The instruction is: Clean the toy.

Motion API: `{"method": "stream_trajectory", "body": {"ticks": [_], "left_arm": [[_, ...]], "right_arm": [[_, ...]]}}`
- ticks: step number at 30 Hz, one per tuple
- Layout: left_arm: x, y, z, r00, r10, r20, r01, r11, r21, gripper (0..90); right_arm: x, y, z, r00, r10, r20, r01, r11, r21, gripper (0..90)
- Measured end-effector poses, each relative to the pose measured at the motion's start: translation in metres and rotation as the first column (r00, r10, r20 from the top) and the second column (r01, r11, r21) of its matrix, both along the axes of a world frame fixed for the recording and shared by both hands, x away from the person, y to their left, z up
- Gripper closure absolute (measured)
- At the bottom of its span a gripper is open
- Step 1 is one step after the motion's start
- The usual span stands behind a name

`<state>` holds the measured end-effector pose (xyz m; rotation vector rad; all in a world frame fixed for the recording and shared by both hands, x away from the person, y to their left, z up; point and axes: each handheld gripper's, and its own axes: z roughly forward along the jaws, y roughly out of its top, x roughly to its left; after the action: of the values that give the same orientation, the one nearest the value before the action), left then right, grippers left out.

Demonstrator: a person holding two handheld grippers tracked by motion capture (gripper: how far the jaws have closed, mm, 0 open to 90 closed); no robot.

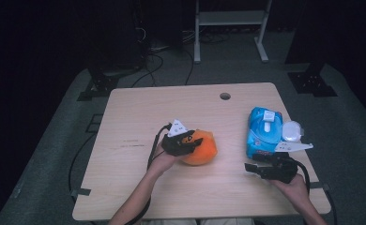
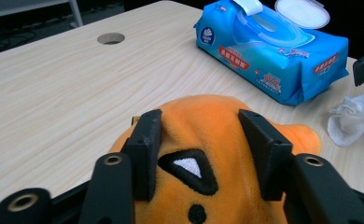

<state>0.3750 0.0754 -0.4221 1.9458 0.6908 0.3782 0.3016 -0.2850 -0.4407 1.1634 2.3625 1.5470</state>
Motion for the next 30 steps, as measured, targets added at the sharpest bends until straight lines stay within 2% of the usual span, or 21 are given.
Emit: {"method": "stream_trajectory", "body": {"ticks": [5, 11, 14, 17, 30], "left_arm": [[-0.002, 0.004, 0.004, 1.0000, 0.005, -0.001, -0.005, 0.9999, 0.013, 39.4], [-0.005, 0.007, 0.009, 0.9999, 0.008, -0.012, -0.009, 0.9997, -0.022, 27.3], [-0.008, 0.009, 0.011, 0.9999, 0.004, -0.014, -0.004, 0.9996, -0.027, 25.0], [-0.009, 0.012, 0.013, 0.9996, 0.009, -0.027, -0.010, 0.9986, -0.051, 22.3], [-0.026, 0.028, 0.015, 0.9994, 0.015, -0.032, -0.017, 0.9988, -0.047, 19.0]], "right_arm": [[0.001, 0.002, -0.002, 0.9999, 0.011, -0.009, -0.011, 0.9999, 0.008, 31.9], [0.003, 0.003, -0.004, 0.9997, 0.010, -0.023, -0.009, 0.9996, 0.025, 31.5], [0.005, 0.006, -0.004, 0.9997, 0.010, -0.022, -0.010, 0.9997, 0.022, 31.1], [0.006, 0.008, -0.004, 0.9998, 0.011, -0.019, -0.011, 0.9998, 0.019, 30.7], [0.006, 0.007, -0.003, 0.9999, -0.001, -0.014, 0.001, 0.9999, 0.011, 30.2]]}}
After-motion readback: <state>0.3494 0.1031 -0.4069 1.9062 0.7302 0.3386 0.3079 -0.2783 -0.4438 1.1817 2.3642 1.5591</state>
